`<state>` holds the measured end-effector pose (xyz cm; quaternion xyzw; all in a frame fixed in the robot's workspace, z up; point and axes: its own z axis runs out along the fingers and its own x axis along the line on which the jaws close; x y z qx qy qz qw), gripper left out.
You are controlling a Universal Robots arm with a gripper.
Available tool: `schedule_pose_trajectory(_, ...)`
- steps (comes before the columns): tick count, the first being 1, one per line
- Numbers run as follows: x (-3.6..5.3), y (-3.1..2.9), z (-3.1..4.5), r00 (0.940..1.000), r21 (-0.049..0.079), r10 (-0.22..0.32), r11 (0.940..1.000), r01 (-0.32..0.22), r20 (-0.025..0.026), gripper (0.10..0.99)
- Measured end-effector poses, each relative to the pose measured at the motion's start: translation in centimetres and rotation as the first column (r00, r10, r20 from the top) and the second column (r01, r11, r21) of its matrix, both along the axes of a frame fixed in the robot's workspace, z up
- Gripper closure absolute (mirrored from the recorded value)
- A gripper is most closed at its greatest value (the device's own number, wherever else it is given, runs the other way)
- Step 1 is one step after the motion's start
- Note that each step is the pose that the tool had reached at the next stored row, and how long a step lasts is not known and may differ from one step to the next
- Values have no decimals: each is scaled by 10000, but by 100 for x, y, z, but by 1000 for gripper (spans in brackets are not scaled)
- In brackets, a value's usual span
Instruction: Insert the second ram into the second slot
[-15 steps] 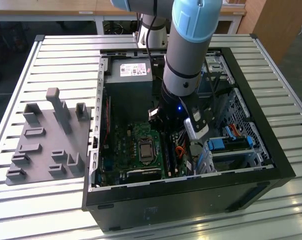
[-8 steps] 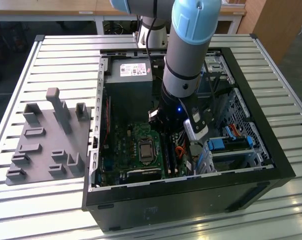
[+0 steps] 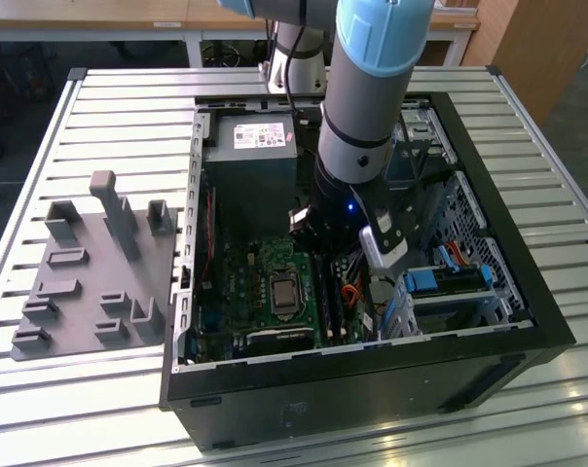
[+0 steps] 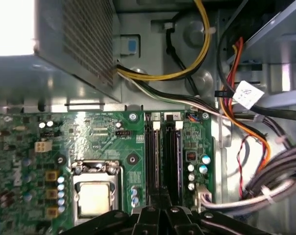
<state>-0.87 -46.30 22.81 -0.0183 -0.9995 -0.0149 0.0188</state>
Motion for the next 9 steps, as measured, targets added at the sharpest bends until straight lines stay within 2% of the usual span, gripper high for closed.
schedule_pose_trajectory(9, 0, 0, 67, 10000, 3, 0, 10000, 0, -5, 980)
